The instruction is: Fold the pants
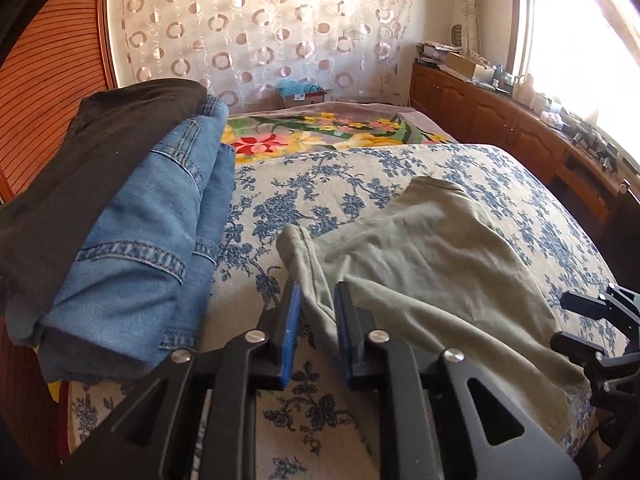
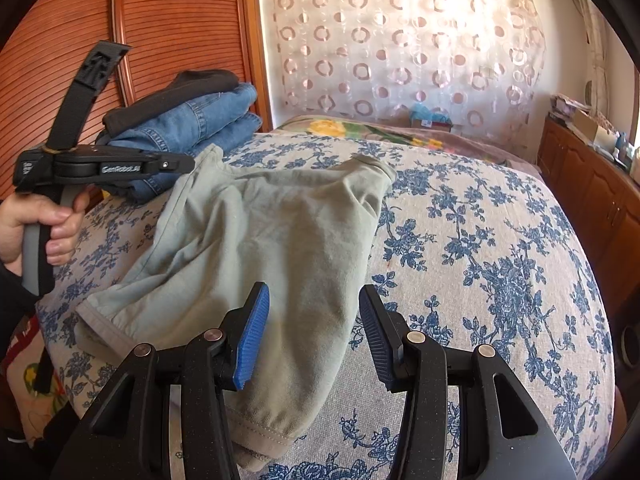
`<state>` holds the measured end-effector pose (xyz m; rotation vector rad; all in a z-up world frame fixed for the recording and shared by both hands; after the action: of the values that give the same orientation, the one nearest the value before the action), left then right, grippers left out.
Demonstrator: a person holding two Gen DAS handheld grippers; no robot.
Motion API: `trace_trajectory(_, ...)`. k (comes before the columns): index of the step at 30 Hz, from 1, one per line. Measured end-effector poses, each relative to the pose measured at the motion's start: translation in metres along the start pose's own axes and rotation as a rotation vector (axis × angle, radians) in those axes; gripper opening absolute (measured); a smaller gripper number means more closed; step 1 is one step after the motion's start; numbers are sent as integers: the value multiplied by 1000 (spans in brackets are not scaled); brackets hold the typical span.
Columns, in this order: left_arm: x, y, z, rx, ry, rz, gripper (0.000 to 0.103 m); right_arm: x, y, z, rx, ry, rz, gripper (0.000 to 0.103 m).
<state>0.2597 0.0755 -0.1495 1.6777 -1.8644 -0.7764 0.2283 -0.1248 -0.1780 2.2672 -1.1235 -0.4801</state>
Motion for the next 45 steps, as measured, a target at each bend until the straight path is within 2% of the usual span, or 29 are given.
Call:
trace_trajectory(2, 7, 3, 5, -1, -11, 18, 29, 0, 0, 0, -1, 1, -1, 47)
trace_trajectory(4, 12, 6, 10, 0, -20, 26, 42, 0, 0, 0, -1, 0, -1, 47)
trace_trajectory(13, 30, 4, 37, -50, -52, 48, 42, 0, 0, 0, 0, 0, 0, 47)
trace_trajectory(14, 30, 4, 40, -53, -51, 55, 41, 0, 0, 0, 0, 0, 0, 47)
trace_trajectory(16, 31, 6, 44, -55, -52, 69, 23, 0, 0, 0, -1, 0, 0, 47)
trace_trajectory(17, 31, 7, 46, -54, -52, 73, 19, 0, 0, 0, -1, 0, -1, 47)
trace_trajectory(18, 29, 10, 47, -47, -49, 66, 10, 0, 0, 0, -1, 1, -1, 47)
trace_trajectory(19, 27, 12, 47, -40, -47, 57, 8, 0, 0, 0, -1, 1, -1, 47)
trace_trajectory(23, 11, 16, 52, -31, -31, -15, 8, 0, 0, 0, -1, 0, -1, 47)
trace_trajectory(29, 7, 24, 56, -24, -4, 10, 8, 0, 1, 1, -2, 0, -2, 47)
trace_trajectory(32, 8, 30, 57, -19, 20, 42, 15, 0, 0, 1, -1, 0, -1, 47)
trace_trajectory(34, 13, 35, 58, -13, 17, 56, 27, 0, 0, 1, -3, 0, -2, 47)
trace_trajectory(38, 23, 41, 65, -8, -6, 62, 34, -1, 3, 2, 0, 3, -4, 47)
trace_trajectory(40, 28, 44, 71, -11, -15, 73, 43, -1, 9, 3, 6, 11, -6, 47)
trace_trajectory(44, 36, 52, 79, -3, -52, 61, 45, -1, 18, 8, -10, 12, -16, 47)
trace_trajectory(45, 38, 55, 80, 1, -56, 64, 49, -1, 22, 9, -8, 12, -17, 47)
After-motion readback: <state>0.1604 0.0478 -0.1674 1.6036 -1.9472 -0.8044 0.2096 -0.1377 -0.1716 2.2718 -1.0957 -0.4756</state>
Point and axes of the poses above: each gripper's, at about its wrist camera, not at the fingertips, and y roughly against the way its jaws point, x to its right, z to its underside, the point moved 8 cm from there along -y, roughly the way its jaws point, and after that the axes turned 2 degrees about -z, right-handed, at the moved point
